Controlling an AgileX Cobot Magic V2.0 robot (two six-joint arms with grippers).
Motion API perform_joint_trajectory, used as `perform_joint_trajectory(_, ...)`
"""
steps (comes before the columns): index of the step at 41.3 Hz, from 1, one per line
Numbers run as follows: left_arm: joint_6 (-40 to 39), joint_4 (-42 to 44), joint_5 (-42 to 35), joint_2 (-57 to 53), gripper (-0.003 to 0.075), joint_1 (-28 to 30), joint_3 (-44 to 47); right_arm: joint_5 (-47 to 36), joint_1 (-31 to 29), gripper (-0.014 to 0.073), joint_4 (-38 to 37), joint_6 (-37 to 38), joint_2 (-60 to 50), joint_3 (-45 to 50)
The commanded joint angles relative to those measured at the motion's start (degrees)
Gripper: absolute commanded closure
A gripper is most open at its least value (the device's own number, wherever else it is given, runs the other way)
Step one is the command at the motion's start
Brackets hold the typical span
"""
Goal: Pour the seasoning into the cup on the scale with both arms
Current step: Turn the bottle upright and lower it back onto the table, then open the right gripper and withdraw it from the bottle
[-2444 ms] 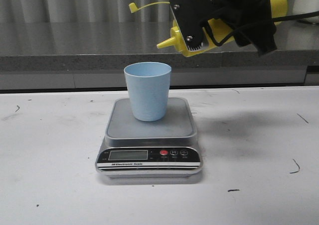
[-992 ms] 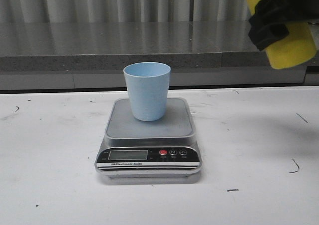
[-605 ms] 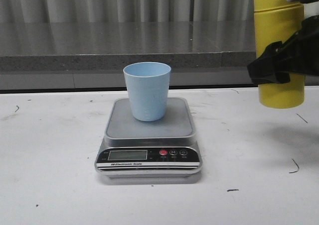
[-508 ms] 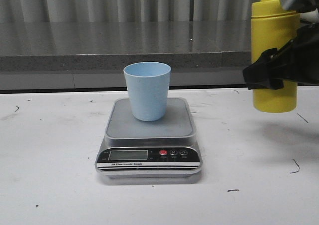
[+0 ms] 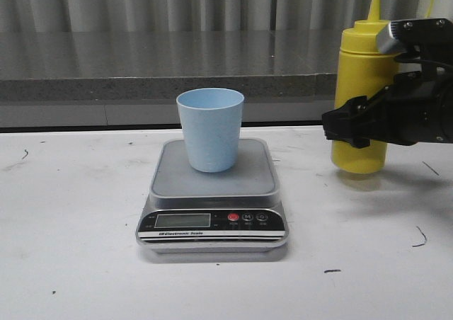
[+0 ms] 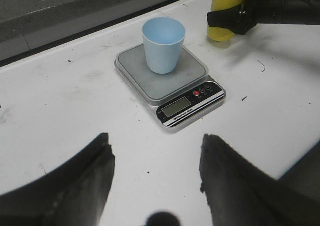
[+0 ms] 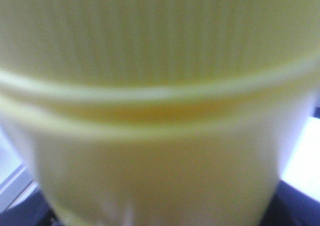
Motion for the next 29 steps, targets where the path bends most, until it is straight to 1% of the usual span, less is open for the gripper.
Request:
perform_joint_trajectory(1,-0.4,-0.6,-4.5,0.3,0.0346,0.0,-1.5,-9.8,-0.1,0.0272,1.2,-0.8,-1.0,-1.7)
perform_joint_trajectory(14,-0.4,-0.6,-4.5,0.3,0.0346,0.0,-1.5,-11.2,-0.1,0.0269,1.2,-0.9,2.9,-1.7)
perform_joint_trajectory(17,-0.4,-0.6,-4.5,0.3,0.0346,0.0,-1.5,-11.7,-0.1,0.0254,1.0,-0.9,3.4,-1.7)
perform_joint_trajectory(21,-0.4,-0.6,-4.5,0.3,0.0346,0.0,-1.5,-12.0,-0.1,0.0172,0.3,-0.9,3.4,-1.7)
perform_joint_trajectory(25,-0.4,-0.6,-4.5,0.3,0.0346,0.0,-1.5,-12.0,-0.1,0.0062,0.3,-0.9,3.4,-1.7)
perform_joint_trajectory(28,-0.4,-0.6,-4.5,0.3,0.0346,0.0,-1.5,-11.0,-0.1,0.0006,0.3,-0.9,3.2,-1.6)
perform_joint_trajectory(29,-0.4,-0.6,-4.5,0.3,0.0346,0.0,-1.5,-10.5,-0.1,0.0001,0.3,-0.9,3.1,-1.6)
